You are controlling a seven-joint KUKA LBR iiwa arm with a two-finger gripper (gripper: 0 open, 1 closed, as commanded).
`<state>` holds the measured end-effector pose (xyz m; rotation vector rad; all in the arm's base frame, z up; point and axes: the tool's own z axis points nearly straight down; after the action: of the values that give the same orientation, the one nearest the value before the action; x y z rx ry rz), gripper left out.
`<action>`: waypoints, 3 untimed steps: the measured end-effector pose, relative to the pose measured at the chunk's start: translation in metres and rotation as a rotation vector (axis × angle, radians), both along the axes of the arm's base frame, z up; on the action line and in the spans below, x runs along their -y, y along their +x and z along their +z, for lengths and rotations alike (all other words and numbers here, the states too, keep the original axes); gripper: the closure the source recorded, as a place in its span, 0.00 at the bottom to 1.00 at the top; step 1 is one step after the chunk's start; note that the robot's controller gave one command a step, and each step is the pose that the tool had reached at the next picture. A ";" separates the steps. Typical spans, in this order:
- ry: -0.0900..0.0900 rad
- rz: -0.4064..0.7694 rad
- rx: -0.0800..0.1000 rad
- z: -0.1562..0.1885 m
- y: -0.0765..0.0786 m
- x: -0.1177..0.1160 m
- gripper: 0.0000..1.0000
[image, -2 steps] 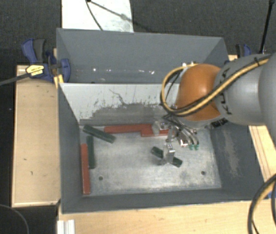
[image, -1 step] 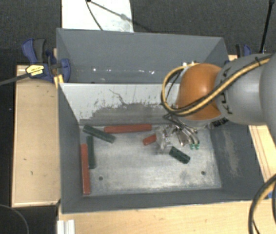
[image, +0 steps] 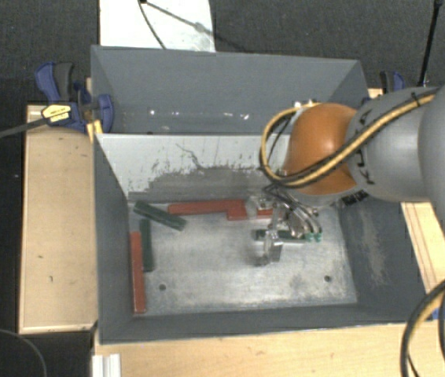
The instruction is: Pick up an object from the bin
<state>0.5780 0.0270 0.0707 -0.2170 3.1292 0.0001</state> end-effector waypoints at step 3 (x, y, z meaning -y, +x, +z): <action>0.000 -0.051 0.000 0.000 0.010 0.036 0.00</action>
Offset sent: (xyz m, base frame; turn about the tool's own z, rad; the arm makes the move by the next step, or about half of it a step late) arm 0.0087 -0.0359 -0.0007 0.0533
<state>0.5878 -0.0090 0.0708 -0.1367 3.1336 -0.0003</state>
